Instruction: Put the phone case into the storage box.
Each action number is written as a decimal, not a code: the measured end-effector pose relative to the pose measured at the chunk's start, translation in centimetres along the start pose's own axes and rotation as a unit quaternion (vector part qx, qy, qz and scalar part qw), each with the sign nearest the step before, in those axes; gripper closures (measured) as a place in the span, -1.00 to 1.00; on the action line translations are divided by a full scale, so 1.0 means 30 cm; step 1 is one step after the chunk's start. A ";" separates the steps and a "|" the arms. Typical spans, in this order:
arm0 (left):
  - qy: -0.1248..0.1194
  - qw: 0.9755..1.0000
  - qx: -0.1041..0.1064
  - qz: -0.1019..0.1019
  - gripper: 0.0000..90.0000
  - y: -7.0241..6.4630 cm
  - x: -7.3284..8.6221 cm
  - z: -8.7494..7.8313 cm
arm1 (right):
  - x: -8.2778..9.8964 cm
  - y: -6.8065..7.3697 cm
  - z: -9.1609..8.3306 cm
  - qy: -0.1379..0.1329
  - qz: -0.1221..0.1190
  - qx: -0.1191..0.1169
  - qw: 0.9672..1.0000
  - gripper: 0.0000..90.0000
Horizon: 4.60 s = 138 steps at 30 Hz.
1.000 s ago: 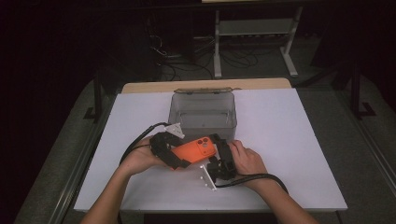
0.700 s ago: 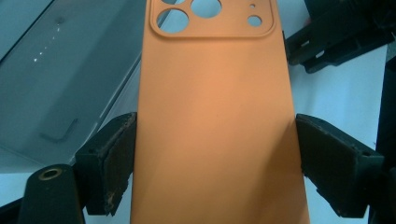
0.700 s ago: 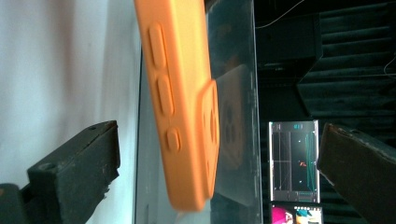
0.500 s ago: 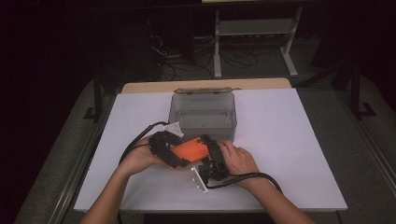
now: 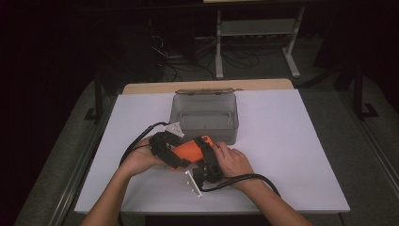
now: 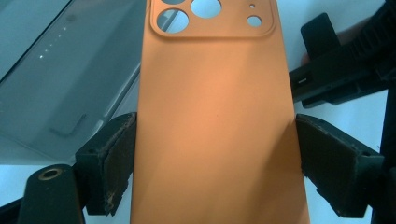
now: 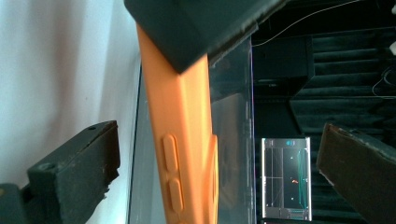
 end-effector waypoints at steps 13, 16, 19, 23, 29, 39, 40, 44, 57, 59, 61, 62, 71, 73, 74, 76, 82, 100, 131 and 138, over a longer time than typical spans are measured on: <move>0.001 1.000 -0.001 -0.001 -0.64 -0.002 0.000 -0.003 | -0.013 0.012 -0.003 -0.005 -0.006 0.006 1.000 -1.00; 0.003 1.000 -0.001 -0.002 -0.64 -0.002 0.000 -0.002 | -0.013 0.013 -0.003 -0.004 -0.008 0.008 1.000 -1.00; 0.003 1.000 -0.002 0.000 -0.64 -0.002 -0.001 0.000 | -0.013 0.013 -0.005 -0.004 -0.007 0.011 1.000 -1.00; 0.003 1.000 -0.002 0.000 -0.64 -0.002 -0.001 0.000 | -0.014 0.013 -0.009 -0.007 -0.011 0.015 1.000 -0.90; 0.003 1.000 -0.001 0.000 -0.64 -0.003 -0.001 -0.001 | -0.016 0.016 -0.013 -0.007 -0.012 0.016 1.000 -0.86; 0.003 1.000 -0.003 -0.004 -0.64 0.000 0.001 -0.003 | -0.021 0.017 -0.019 -0.010 -0.022 0.022 0.999 -0.66; 0.003 1.000 -0.003 -0.004 -0.64 0.000 0.001 -0.003 | -0.021 0.017 -0.019 -0.010 -0.022 0.022 0.999 -0.66; 0.005 1.000 -0.002 -0.003 -0.64 0.000 0.001 -0.001 | -0.025 0.020 -0.026 -0.012 -0.027 0.018 0.999 -0.53; 0.005 1.000 -0.002 -0.008 -0.64 0.005 0.002 -0.003 | -0.028 0.029 -0.035 -0.005 -0.036 0.017 0.999 -0.24; 0.005 1.000 -0.001 -0.008 -0.64 0.004 0.002 -0.003 | -0.030 0.030 -0.035 -0.007 -0.036 0.018 0.999 -0.21; 0.006 1.000 -0.002 -0.008 -0.64 0.005 0.002 -0.003 | -0.031 0.031 -0.036 -0.006 -0.036 0.019 0.999 -0.15; 0.005 1.000 -0.002 -0.008 -0.64 0.005 0.002 -0.003 | -0.031 0.032 -0.036 -0.004 -0.035 0.018 0.999 -0.13; 0.006 1.000 -0.002 -0.008 -0.64 0.005 0.003 -0.002 | -0.032 0.033 -0.039 0.000 -0.038 0.019 0.999 0.06; 0.006 1.000 -0.001 -0.008 -0.64 0.004 0.002 -0.002 | -0.033 0.033 -0.041 -0.002 -0.037 0.021 0.999 0.09; 0.006 1.000 -0.001 -0.008 -0.64 0.004 0.002 -0.002 | -0.034 0.033 -0.042 -0.002 -0.036 0.021 0.999 0.10; 0.006 1.000 -0.002 -0.008 -0.64 0.004 0.002 -0.001 | -0.035 0.033 -0.043 -0.002 -0.037 0.022 0.999 0.13; 0.005 1.000 -0.001 -0.009 -0.64 0.005 0.002 -0.002 | -0.038 0.036 -0.045 -0.002 -0.041 0.019 0.999 0.21; 0.005 1.000 0.000 -0.011 -0.64 0.005 0.003 -0.003 | -0.044 0.044 -0.049 -0.003 -0.045 0.012 0.999 0.44; 0.001 1.000 0.008 -0.016 -0.64 0.009 0.007 -0.013 | -0.048 0.050 -0.052 -0.008 -0.053 0.033 0.998 0.69; 0.002 1.000 0.010 -0.017 -0.64 0.009 0.008 -0.012 | -0.048 0.057 -0.052 -0.009 -0.056 0.044 0.997 0.72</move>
Point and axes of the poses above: each handheld gripper's, and its own axes: z roughly forward along the jaws, x roughly out of its underside, y roughly to its left, the point moved 5 cm from there along z, roughly forward along the jaws, and after that the axes turned 12 degrees about y, right-handed, at the moved point
